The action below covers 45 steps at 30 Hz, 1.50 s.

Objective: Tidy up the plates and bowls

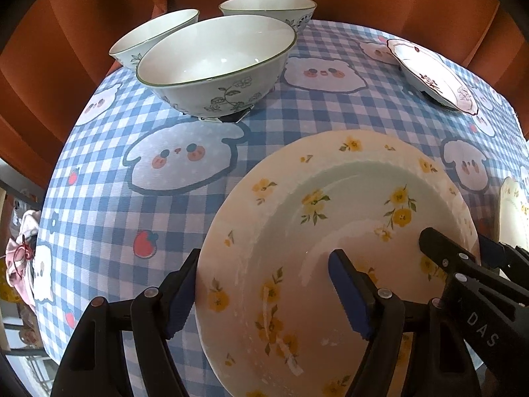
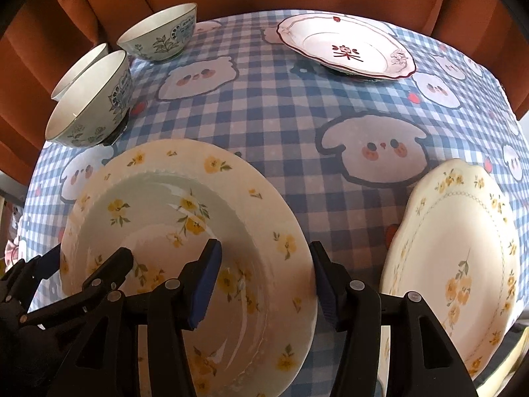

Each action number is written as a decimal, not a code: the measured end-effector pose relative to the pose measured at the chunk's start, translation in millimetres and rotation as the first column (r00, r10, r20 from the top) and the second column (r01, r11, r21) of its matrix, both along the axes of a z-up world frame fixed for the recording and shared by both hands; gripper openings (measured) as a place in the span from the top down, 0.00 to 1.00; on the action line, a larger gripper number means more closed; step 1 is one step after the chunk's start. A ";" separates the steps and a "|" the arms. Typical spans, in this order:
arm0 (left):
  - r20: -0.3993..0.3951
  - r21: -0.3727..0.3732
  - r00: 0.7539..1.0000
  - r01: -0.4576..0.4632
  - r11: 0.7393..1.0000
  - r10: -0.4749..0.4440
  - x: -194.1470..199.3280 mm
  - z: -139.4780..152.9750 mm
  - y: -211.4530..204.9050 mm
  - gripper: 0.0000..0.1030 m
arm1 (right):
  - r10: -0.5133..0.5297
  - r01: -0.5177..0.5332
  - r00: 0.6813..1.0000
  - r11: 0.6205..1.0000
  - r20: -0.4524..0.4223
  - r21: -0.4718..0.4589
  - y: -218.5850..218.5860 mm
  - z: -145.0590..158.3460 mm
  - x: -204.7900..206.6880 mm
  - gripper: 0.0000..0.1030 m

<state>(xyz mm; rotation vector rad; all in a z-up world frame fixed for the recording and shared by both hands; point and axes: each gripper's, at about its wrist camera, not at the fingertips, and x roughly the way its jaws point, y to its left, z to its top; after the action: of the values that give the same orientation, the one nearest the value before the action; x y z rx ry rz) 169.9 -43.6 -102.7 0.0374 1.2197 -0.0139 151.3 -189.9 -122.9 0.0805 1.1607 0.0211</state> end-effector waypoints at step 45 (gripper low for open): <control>0.028 -0.057 0.999 0.035 0.998 -0.034 -50.2 56.8 -59.3 0.27 | -0.074 0.075 0.995 0.997 0.064 -0.019 -54.3 63.0 -62.6 0.43</control>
<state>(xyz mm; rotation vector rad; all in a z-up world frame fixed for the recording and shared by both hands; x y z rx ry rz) 119.6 -102.9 -45.9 0.0089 1.1908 -0.0782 88.6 -244.3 -59.9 0.1031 1.0933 -0.0546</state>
